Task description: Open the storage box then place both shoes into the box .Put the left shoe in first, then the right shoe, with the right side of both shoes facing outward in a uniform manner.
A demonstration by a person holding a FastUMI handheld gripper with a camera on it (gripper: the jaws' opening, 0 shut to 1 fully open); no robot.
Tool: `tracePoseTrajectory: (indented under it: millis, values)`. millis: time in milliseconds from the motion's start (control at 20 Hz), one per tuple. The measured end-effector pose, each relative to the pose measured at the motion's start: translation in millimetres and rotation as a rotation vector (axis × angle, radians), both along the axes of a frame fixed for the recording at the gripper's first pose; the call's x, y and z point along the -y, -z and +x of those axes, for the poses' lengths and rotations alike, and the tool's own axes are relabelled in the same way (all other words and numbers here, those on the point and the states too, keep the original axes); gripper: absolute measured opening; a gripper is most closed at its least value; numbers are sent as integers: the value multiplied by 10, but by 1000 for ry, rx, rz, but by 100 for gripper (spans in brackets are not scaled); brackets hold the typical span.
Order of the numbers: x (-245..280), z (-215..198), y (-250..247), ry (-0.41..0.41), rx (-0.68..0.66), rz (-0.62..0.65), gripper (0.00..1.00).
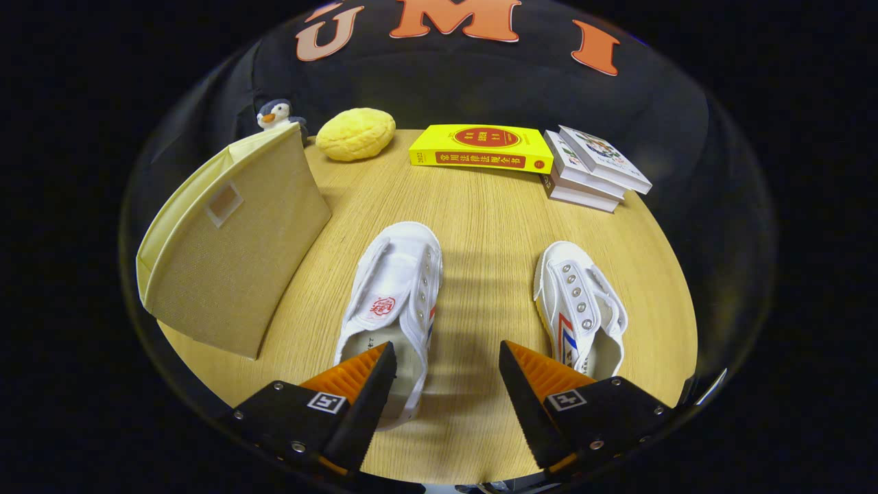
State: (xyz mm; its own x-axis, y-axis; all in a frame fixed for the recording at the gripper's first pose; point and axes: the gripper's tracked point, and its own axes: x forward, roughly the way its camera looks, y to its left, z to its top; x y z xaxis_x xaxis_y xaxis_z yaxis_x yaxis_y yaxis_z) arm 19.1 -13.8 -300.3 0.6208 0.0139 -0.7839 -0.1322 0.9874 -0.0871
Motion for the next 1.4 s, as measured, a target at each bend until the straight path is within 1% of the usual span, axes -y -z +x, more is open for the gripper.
tracePoseTrajectory:
  millis: [50, 150, 300, 400, 500, 550, 650, 750, 850, 1000, 1250, 1400]
  values:
    - [-20, 39, 26, 0, -1, 6, 83]
    - [-67, 119, 60, -12, 9, 18, 73]
    - [-150, 192, 141, -38, 3, 37, 62]
    - [-203, 220, 219, -52, -2, 44, 49]
    - [-222, 236, 272, -33, -4, 54, 26]
    - [-250, 246, 262, -12, 5, 78, 11]
    - [-238, 259, 245, 18, 32, 106, 1]
    - [-289, 295, 164, 55, 79, 170, 0]
    - [-337, 324, 22, 91, 117, 208, 0]
    - [-380, 299, -103, 112, 141, 245, 0]
    - [-392, 203, -321, 163, 171, 247, 0]
    - [-467, 201, -617, 191, 215, 254, 0]
